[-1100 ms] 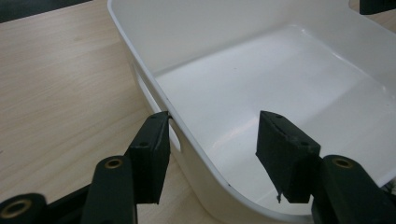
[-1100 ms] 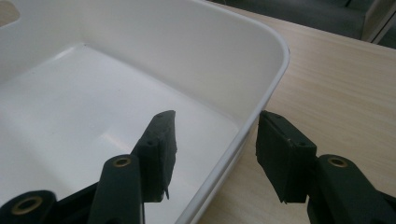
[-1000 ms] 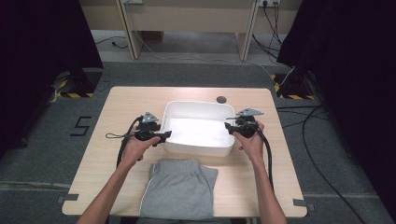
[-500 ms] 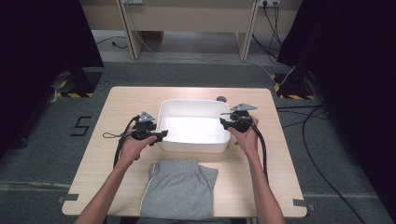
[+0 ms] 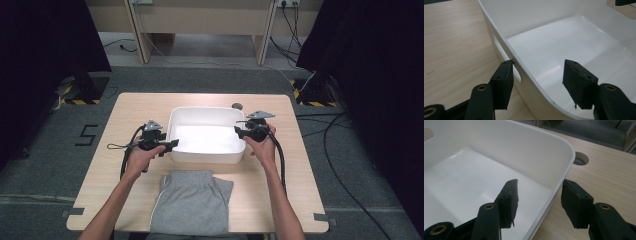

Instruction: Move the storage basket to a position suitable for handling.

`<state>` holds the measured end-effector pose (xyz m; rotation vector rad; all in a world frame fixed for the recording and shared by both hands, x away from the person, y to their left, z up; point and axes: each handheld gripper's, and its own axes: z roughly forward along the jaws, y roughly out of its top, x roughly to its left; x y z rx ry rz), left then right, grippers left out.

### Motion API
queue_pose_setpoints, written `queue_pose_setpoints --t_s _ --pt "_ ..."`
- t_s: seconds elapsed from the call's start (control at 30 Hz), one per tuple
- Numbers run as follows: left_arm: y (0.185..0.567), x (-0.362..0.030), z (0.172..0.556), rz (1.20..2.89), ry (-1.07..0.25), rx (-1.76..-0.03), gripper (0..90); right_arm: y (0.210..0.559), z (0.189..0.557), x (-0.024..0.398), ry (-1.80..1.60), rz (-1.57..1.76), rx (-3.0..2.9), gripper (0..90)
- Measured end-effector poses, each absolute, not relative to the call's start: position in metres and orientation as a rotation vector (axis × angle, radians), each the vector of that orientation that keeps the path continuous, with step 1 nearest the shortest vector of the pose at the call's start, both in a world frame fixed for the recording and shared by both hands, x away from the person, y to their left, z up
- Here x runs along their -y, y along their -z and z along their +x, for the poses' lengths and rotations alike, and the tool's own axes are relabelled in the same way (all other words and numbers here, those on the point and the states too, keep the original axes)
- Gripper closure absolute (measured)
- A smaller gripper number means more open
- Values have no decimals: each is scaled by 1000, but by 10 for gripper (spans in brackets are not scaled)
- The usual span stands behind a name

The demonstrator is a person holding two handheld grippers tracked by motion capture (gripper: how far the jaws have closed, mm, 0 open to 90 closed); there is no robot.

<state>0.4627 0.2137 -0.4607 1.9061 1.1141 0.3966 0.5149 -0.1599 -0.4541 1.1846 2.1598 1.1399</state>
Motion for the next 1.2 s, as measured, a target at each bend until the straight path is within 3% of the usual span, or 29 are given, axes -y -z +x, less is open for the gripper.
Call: queue_pose_setpoints --t_s 0.1,0.23,0.6,0.93,1.07,1.2 --pt "459 -218 458 1816 -372 -1124 379 450 510 165 -1247 1222 -2120 424" --pt "453 -222 450 1834 -381 -1105 341 439 496 171 -1221 1199 -2084 369" --pt "445 -228 424 1852 -374 -1056 296 433 453 178 -1286 1131 -2138 329" --pt "454 -229 402 1933 -407 -1021 296 428 408 178 -1269 1054 -2195 284" --pt "458 -227 406 1937 -414 -1029 312 438 408 180 -1188 1079 -2219 284" --pt "460 -224 411 1942 -450 -1025 384 446 414 180 -1155 1093 -2228 301"
